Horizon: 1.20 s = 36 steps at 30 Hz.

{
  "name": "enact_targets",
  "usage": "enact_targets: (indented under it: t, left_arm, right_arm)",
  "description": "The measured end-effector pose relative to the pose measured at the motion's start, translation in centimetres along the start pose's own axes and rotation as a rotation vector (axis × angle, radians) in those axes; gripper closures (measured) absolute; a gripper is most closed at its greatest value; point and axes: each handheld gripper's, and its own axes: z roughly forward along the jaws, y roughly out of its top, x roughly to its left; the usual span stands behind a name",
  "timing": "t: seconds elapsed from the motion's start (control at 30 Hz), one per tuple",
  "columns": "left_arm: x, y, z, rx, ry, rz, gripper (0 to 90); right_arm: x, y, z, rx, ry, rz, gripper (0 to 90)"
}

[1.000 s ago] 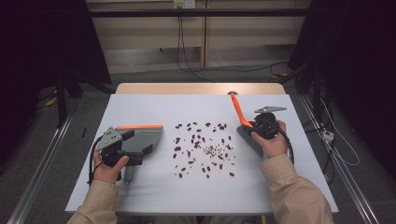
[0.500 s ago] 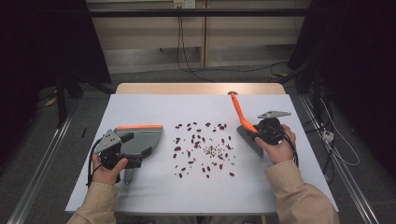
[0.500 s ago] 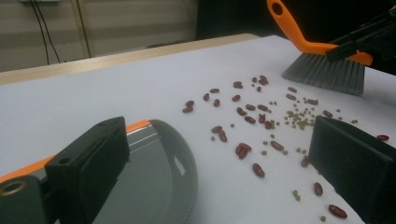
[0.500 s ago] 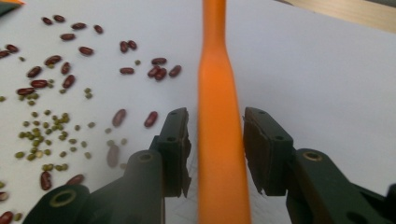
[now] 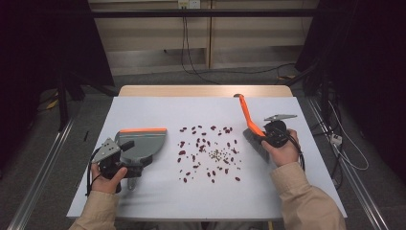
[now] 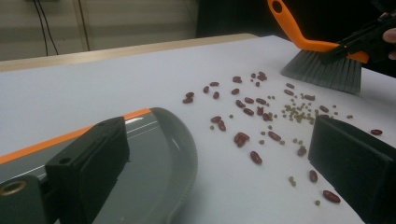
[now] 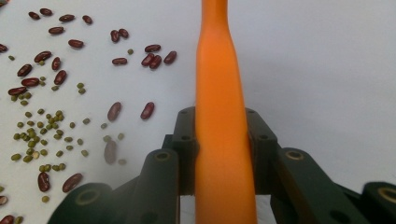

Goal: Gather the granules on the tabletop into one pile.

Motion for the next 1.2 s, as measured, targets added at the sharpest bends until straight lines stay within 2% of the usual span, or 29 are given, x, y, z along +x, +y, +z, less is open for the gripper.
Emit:
enact_targets:
  t: [0.17, 0.33, 0.4, 0.47, 0.57, 0.63, 0.9, 0.97, 1.2]
  left_arm:
    - [-0.1, 0.0, 0.0, -0.007, -0.004, -0.002, 5.1]
    - [0.0, 0.0, 0.0, -0.005, 0.002, -0.007, 5.1]
    - [0.0, 0.0, 0.0, -0.010, -0.001, -0.008, 5.1]
    - [0.0, 0.0, 0.0, -0.009, -0.001, -0.008, 5.0]
    - [0.0, 0.0, 0.0, -0.003, -0.001, -0.008, 5.1]
    - [0.1, 0.0, 0.0, -0.003, 0.001, -0.007, 5.1]
    - [0.1, -0.1, 0.1, -0.004, 0.001, -0.016, 5.1]
    - [0.1, -0.1, 0.1, -0.003, 0.000, -0.017, 5.1]
    - [0.1, -0.1, 0.2, 0.002, 0.003, -0.015, 5.1]
  right_arm:
    - [-0.1, 0.5, 0.2, -0.013, 0.012, -0.008, 71.5]
    - [-0.3, 1.8, 1.0, -0.069, 0.038, -0.019, 71.6]
    - [-0.6, 2.4, 1.6, -0.100, 0.070, -0.035, 71.5]
    - [-0.7, 3.0, 2.2, -0.108, 0.074, -0.040, 71.5]
    - [-0.7, 4.0, 3.3, -0.124, 0.081, -0.108, 71.5]
    - [-0.6, 4.6, 4.0, -0.122, 0.080, -0.135, 71.5]
    - [-0.5, 5.7, 6.6, -0.139, 0.105, -0.208, 71.6]
    - [-0.6, 5.9, 7.0, -0.138, 0.110, -0.204, 71.5]
    - [-0.2, 6.4, 8.1, -0.127, 0.117, -0.291, 71.5]
